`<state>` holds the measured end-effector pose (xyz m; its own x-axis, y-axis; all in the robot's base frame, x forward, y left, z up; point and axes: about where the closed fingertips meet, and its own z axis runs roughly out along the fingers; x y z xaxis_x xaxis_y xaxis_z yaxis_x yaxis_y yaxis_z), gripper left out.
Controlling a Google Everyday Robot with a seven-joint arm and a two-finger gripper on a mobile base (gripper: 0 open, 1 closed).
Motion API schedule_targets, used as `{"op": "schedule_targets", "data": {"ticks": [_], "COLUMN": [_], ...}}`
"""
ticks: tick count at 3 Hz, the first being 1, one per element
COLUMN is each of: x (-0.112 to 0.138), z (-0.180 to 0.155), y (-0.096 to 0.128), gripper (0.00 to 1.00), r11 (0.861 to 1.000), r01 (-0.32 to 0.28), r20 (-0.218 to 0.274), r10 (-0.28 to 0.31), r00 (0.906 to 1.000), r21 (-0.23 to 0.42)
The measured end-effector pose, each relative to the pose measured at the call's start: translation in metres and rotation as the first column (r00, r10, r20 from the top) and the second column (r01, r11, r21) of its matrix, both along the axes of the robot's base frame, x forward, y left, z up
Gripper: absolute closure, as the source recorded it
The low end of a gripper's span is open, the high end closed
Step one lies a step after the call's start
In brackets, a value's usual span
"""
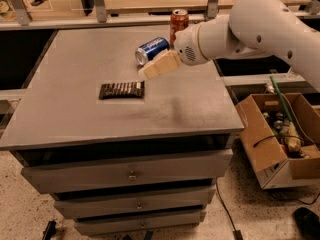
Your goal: Move pepsi can near rxbar chocolate
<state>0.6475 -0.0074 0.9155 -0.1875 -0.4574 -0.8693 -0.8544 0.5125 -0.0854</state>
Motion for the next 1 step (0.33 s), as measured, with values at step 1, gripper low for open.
{"op": "schedule_targets", "data": {"ticks": [1], "x": [0.0001], "z": [0.0005], "y": [-0.0004], "gripper": [0.00], "r11": [1.000], "r01": [0.001], "r20": [0.001], "r10": [-0.001], "r00": [1.0000], "r21": [0.000]}}
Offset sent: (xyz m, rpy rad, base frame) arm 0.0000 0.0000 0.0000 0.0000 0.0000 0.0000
